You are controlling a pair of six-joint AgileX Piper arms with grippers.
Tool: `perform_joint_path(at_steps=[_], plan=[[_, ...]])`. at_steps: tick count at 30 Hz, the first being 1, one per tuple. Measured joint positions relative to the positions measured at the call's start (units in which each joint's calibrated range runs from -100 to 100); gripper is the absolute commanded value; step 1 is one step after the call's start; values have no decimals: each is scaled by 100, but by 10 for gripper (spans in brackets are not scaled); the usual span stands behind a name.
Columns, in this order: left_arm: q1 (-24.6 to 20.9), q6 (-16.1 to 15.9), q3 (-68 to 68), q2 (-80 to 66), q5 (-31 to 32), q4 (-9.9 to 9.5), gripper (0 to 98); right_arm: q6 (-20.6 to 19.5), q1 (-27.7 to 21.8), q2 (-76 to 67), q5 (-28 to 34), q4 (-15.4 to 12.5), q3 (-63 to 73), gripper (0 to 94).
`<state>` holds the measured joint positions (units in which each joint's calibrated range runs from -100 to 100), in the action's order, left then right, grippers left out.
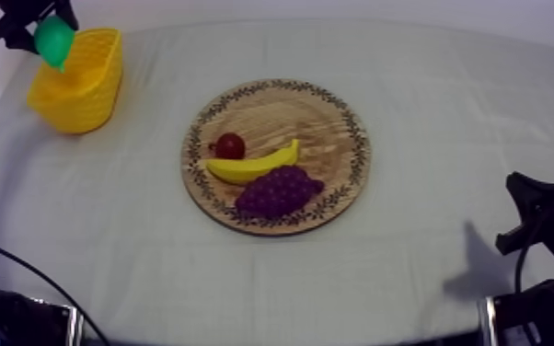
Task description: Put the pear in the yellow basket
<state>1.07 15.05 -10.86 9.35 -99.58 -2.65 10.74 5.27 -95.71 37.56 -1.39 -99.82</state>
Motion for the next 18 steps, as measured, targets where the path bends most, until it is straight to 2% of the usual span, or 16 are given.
perform_joint_path(at_steps=[6, 18], plan=[[-368, -140, -279, 257, -5, -25, 575, 0, 0, 0, 0, 0, 0, 4], [-564, -248, -1134, 1167, 17, -74, 572, -4, 0, 0, 0, 0, 0, 4]])
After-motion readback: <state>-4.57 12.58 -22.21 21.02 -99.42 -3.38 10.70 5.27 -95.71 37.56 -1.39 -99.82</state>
